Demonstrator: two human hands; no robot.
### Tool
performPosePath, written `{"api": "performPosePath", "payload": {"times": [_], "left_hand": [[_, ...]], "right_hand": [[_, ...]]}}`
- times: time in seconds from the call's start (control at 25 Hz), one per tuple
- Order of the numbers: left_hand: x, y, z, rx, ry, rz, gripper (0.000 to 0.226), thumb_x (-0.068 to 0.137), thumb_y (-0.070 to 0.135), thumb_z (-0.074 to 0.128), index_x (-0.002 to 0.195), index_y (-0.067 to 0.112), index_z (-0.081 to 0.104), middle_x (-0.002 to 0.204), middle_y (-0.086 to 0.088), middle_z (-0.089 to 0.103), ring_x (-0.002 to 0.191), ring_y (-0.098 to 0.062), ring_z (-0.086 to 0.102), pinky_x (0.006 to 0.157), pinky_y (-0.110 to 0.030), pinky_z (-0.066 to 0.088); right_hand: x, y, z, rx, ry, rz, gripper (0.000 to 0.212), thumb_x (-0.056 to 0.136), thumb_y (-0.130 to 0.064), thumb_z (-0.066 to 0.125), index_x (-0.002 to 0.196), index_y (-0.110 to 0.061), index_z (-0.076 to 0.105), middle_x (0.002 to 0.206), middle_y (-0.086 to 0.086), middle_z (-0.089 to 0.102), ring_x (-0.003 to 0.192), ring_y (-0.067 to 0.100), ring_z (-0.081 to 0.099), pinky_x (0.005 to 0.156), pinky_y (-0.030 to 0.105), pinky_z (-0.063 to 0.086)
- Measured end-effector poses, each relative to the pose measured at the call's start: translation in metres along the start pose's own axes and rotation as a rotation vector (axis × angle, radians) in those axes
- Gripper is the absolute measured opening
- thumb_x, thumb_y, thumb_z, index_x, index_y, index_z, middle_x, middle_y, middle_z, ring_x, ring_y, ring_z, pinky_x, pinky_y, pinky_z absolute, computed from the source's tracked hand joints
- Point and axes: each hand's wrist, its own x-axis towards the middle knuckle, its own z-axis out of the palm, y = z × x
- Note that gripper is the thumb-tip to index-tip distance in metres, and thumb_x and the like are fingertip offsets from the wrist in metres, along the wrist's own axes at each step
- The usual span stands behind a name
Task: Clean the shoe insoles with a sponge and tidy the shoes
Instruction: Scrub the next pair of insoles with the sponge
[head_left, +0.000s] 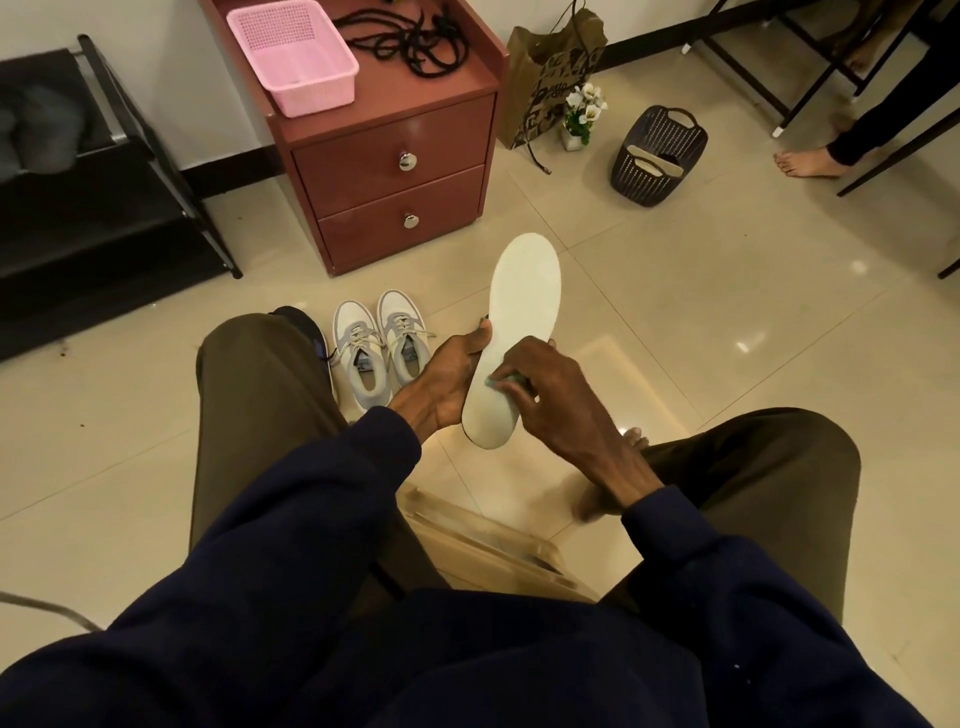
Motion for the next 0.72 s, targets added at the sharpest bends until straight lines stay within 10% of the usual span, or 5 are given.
{"api": "performPosePath", "payload": {"times": [0.2,0.4,0.72], "left_hand": [[-0.003,-0.003,0.006,0.081,-0.042,-0.041,0.053,0.107,0.044,0.035,0.148,0.013,0.049,0.132,-0.016,0.065,0.118,-0.044,0.064,0.101,-0.056,0.049],[0.003,-0.002,0.0,0.095,0.071,-0.009,0.061,0.106,0.059,0.034,0.14,0.012,0.053,0.098,-0.008,0.072,0.082,-0.024,0.069,0.075,-0.038,0.06],[0.004,-0.011,0.005,0.09,-0.014,-0.109,0.06,0.106,0.055,0.038,0.15,0.016,0.047,0.133,-0.016,0.063,0.116,-0.04,0.063,0.101,-0.06,0.051]], "right_hand": [[-0.001,0.035,-0.023,0.06,0.298,0.303,0.006,0.092,-0.005,0.072,0.092,-0.011,0.068,0.095,0.001,0.062,0.086,0.005,0.06,0.068,0.019,0.052],[-0.003,0.002,0.0,0.053,-0.036,0.03,0.003,0.093,-0.01,0.072,0.093,-0.012,0.07,0.096,-0.002,0.063,0.088,0.013,0.059,0.073,0.031,0.051],[0.0,0.029,-0.014,0.082,0.191,0.279,0.004,0.091,-0.013,0.074,0.093,-0.015,0.071,0.095,-0.005,0.065,0.088,0.006,0.06,0.072,0.031,0.053]]}}
